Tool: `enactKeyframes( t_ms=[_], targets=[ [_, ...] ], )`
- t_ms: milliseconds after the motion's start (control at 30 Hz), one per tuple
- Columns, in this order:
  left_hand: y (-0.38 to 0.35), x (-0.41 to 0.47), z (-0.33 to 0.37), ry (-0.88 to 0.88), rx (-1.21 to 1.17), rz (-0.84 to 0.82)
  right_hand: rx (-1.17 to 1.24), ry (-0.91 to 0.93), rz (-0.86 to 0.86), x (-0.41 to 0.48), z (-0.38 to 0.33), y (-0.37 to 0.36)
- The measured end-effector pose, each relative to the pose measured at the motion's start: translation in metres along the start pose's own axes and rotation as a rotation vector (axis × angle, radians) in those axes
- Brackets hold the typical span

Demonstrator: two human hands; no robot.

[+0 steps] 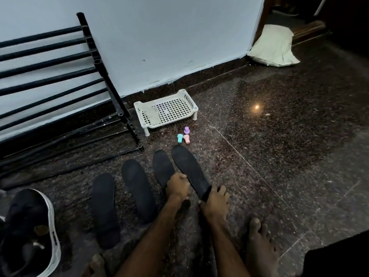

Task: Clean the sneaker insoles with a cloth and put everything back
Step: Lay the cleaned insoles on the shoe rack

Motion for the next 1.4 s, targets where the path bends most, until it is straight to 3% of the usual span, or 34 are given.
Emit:
enactKeyframes(
  t_ms=[300,467,733,933,1133,1267,1400],
  targets=[
    [0.0,-0.01,-0.008,0.111,-0.113,-0.038,0.11,-0.074,0.014,-0.019,0.009,0.011],
    [0.002,-0.022,-0.002,0.261,-0.305,-0.194,0.222,-0.087,0.067,-0.038,0.002,0.021],
    [0.037,-0.028,0.023,0.18,-0.504,-0.192,0.288,0.046,0.147,-0.061,-0.031,0.065],
    [0.092,-0.039,0.059,0.007,-0.597,-0.195,0.737,0.231,0.238,-0.076,-0.057,0.103],
    [0.197,-0.059,0.105,-0.164,-0.677,-0.094,1.142,0.415,0.052,-0.102,-0.113,0.154],
    [0.258,-0.064,0.11,-0.181,-0.73,-0.021,1.282,0.521,-0.036,-0.122,-0.158,0.166],
    [0.3,-0.061,0.103,-0.159,-0.73,0.04,1.338,0.492,-0.132,-0.137,-0.192,0.147]
  ],
)
Point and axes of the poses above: each hand's wrist, its own x-axis towards the middle knuckle, its own y-axis out of the back of the hand, z = x × y, the point moved 5 cm from there along x, towards the middle knuckle, and after that the axes turned 12 degrees about z, right-handed, at the moved point
